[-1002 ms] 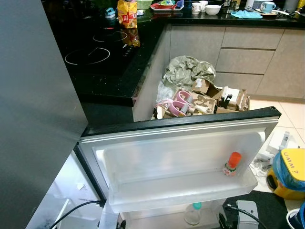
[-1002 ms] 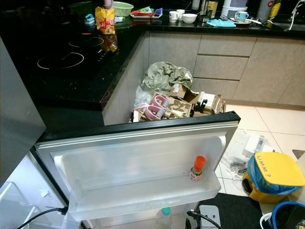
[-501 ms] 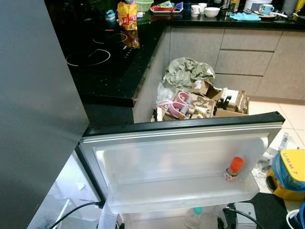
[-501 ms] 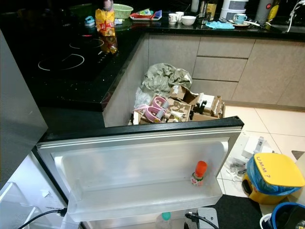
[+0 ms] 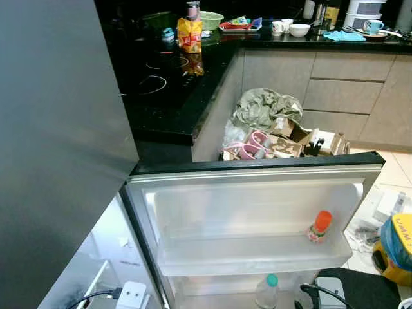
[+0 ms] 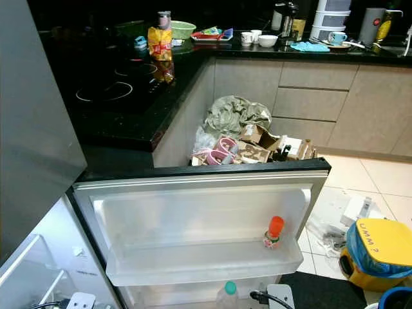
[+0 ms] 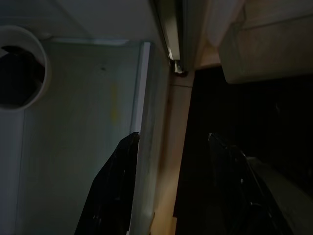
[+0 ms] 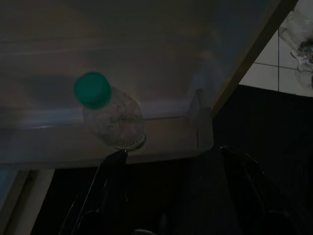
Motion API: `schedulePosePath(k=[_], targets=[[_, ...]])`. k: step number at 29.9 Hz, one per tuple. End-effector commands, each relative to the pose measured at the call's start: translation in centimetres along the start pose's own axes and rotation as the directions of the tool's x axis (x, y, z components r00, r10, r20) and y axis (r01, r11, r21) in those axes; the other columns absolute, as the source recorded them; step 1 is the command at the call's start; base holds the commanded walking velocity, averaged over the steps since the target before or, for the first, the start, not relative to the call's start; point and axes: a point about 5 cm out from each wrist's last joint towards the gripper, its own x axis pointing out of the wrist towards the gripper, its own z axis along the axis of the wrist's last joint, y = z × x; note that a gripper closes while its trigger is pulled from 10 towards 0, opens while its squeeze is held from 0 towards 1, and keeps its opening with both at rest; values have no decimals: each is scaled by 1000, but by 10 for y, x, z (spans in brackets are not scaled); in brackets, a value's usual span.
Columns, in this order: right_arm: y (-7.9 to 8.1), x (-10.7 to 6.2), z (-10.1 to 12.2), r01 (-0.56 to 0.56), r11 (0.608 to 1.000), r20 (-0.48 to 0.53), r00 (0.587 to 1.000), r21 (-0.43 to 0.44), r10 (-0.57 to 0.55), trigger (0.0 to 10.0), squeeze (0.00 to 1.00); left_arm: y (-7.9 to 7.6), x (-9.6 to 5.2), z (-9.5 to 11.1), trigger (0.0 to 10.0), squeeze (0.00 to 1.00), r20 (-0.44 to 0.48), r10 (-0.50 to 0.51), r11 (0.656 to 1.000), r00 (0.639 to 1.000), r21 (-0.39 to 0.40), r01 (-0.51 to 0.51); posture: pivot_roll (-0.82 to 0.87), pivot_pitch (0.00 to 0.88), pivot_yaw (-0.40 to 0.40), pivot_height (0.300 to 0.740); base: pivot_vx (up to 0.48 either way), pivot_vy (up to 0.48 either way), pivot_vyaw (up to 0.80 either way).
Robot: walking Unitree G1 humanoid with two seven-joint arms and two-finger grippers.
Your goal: Restocking fridge
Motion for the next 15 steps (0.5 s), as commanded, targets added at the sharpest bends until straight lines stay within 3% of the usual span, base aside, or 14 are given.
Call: schedulePosePath(k=[1,15], targets=[[0,0,-2,-1,1000,-17,1000,-2,1,10000,0,0,1,1,10000,0,-2,0,1000,1000,-3,0,-37,0,16,740,0,0,0],[-5,-2,-8,40,999,-57,998,-25,-41,10000,0,-2,2,4,10000,0,3,-7,1000,1000,-22,8,-48,0,21,740,0,0,0]])
